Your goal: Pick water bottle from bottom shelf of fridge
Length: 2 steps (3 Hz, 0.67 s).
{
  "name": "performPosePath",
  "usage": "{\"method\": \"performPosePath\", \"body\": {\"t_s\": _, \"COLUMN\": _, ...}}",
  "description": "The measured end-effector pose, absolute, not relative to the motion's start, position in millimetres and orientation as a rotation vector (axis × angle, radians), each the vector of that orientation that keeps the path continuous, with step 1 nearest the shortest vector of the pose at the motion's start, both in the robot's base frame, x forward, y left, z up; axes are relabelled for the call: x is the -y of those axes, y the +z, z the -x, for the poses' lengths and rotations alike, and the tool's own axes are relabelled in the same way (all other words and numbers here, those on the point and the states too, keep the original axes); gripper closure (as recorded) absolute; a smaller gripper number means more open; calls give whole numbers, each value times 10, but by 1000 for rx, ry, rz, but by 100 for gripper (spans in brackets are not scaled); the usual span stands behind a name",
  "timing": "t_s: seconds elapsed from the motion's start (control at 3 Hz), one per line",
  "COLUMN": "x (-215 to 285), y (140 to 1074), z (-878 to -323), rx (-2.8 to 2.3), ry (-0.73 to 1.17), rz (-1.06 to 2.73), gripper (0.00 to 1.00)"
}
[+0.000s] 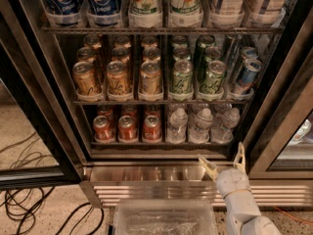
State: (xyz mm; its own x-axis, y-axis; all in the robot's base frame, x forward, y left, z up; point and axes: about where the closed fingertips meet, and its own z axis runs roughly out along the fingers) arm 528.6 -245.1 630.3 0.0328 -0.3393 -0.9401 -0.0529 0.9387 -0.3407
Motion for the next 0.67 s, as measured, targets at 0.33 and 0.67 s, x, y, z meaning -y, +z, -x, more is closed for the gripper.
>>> {"method": "performPosePath", "body": {"t_s": 0.33, "x": 2455, "y": 6184, "z": -5253, "rx": -1615, "ry": -183, "rz": 314, "gripper": 23}}
{"method": "performPosePath", "body": {"t_s": 0.67, "x": 2438, "y": 6095, "z": -5230, "rx": -1657, "ry": -146, "rz": 300, "gripper": 28}}
